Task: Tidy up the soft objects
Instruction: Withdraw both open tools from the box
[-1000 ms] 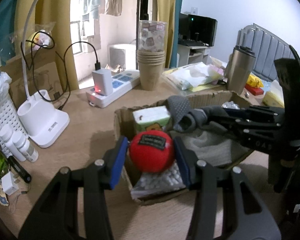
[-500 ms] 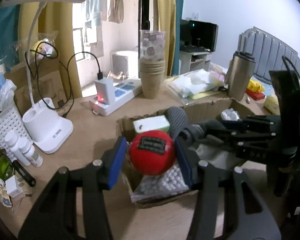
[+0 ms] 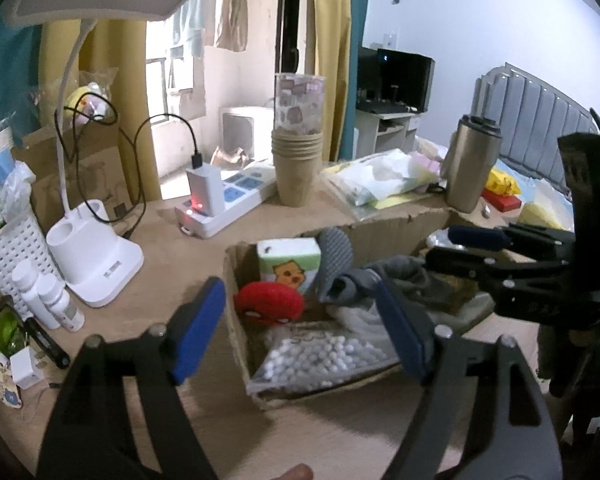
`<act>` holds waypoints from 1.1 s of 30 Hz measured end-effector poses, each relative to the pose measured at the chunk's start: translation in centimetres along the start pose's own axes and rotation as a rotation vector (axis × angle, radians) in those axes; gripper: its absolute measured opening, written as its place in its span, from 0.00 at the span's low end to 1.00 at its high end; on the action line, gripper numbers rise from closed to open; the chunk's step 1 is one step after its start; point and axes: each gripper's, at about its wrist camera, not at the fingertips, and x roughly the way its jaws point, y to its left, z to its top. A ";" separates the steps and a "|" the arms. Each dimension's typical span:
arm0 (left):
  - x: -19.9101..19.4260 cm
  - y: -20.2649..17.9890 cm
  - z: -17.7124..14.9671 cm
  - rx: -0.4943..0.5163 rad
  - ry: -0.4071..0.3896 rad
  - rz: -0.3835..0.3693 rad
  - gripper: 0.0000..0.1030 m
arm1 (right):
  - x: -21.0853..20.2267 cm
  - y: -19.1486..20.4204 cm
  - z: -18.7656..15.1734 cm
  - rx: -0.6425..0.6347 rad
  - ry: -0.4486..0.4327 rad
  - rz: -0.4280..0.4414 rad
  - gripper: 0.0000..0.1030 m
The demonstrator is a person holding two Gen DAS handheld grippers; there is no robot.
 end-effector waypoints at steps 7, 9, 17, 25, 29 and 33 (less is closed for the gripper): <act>-1.8 -0.7 0.2 -0.005 -0.042 -0.007 0.77 | -1.9 -0.1 -0.2 -0.003 -0.024 -0.010 0.54; -2.4 -1.0 0.2 -0.010 -0.061 -0.021 0.77 | -2.6 -0.2 -0.3 -0.002 -0.033 -0.020 0.54; -4.5 -2.4 0.2 -0.012 -0.112 -0.051 0.77 | -6.0 -0.8 -0.8 0.011 -0.088 -0.080 0.57; -5.5 -4.1 -0.1 -0.010 -0.136 -0.061 0.77 | -9.8 -0.4 -1.2 0.000 -0.134 -0.133 0.64; -6.9 -4.8 0.2 -0.008 -0.195 -0.060 0.77 | -11.5 0.2 -1.5 -0.027 -0.149 -0.170 0.71; -8.8 -5.5 0.6 0.005 -0.267 -0.047 0.97 | -14.1 0.5 -1.7 -0.022 -0.218 -0.195 0.72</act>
